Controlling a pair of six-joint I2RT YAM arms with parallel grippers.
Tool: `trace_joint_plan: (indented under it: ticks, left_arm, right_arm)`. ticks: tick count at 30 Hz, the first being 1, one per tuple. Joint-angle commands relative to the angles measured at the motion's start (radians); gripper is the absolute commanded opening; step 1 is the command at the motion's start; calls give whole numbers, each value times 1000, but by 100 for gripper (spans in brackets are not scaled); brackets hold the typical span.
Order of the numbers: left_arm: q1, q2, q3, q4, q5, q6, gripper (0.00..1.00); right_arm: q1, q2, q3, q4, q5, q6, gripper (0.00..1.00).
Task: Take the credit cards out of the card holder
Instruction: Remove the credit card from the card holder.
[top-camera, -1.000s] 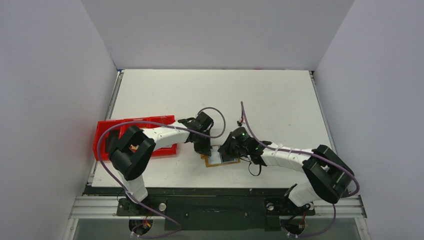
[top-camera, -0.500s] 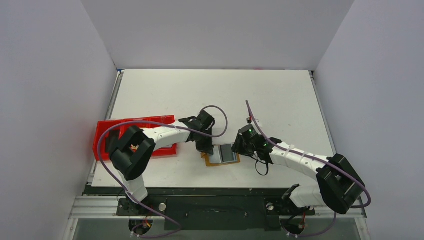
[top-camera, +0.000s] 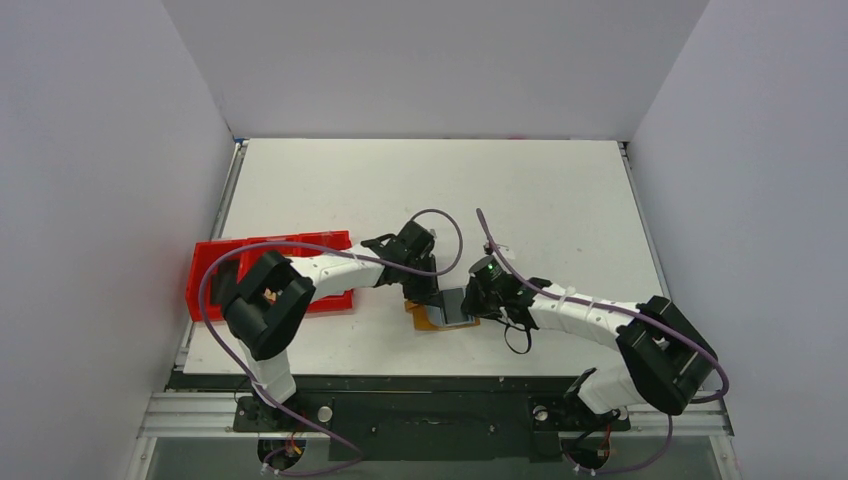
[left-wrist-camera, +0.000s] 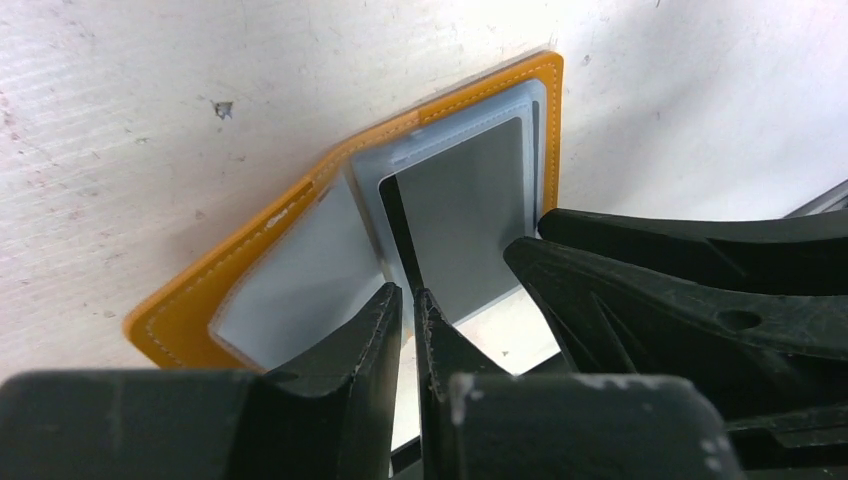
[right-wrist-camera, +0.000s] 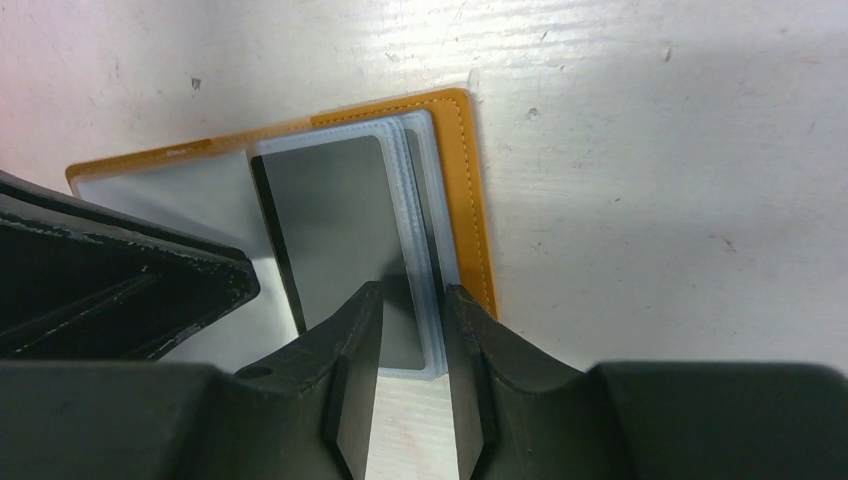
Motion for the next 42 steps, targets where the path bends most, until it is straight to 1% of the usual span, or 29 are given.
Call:
trace_joint_plan:
  ticks: [1,6,11,15,22,33,36,42]
  left_arm:
    - [3,-3,-37,115,50,-44,9]
    - [9,-10,-82,161,64,-61,13]
    - [19,-10,-128,230,84,-83,14]
    - [23,-8,-151,271,98,-93,15]
    - [30,-13,-208,415,150,-137,15]
    - [35,-7,-255,565,226,-181,14]
    - [36,-9,-263,578,231,-187,11]
    - [41,-14,-271,601,245,-192,10]
  right_arm:
    - [24,18,-12,52,7,8,25]
    - [27,24,-23,57,8,17,22]
    - [29,30,-31,61,6,20,16]
    - [29,34,-35,62,5,19,15]
    - [29,45,-38,66,-2,18,12]
    - [29,52,-44,67,0,18,11]
    - [30,54,-43,67,2,18,11]
    - [31,63,-41,67,4,19,12]
